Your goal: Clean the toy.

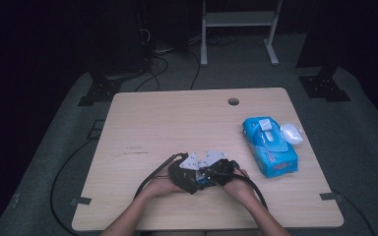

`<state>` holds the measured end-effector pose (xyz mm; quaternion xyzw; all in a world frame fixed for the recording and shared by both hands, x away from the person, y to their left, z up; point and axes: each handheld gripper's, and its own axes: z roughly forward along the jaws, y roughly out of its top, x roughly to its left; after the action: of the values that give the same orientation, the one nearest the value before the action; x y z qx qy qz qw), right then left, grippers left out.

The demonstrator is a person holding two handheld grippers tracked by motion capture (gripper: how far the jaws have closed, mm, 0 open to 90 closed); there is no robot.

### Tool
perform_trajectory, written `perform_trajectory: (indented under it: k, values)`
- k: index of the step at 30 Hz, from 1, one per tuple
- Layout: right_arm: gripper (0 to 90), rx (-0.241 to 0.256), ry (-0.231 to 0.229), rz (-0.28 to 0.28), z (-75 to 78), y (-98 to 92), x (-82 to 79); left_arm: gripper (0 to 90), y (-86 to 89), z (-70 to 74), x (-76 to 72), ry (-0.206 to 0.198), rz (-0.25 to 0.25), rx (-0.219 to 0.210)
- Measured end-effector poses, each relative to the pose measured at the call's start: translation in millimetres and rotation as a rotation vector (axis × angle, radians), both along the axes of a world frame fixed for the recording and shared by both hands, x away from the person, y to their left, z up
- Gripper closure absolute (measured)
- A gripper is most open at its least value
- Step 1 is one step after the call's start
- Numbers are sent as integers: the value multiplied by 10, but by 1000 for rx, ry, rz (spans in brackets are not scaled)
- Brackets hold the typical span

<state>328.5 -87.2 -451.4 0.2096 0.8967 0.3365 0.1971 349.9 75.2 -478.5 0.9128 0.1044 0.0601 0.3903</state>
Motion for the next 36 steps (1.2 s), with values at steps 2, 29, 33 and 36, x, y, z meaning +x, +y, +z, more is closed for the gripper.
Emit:
perform_trajectory:
  k: [2, 29, 33, 36]
  values:
    - [814, -7, 4, -4, 17, -20, 5, 241, -1, 1, -3, -2, 2, 2]
    - [820, 92, 121, 15, -11, -15, 21, 242, 2, -3, -2, 0, 2, -2]
    - [820, 87, 116, -9, 23, -104, 53, 242, 3, -2, -2, -2, 0, 1]
    - [821, 97, 111, -41, 36, -185, 78, 242, 1, -2, 0, -1, -1, 1]
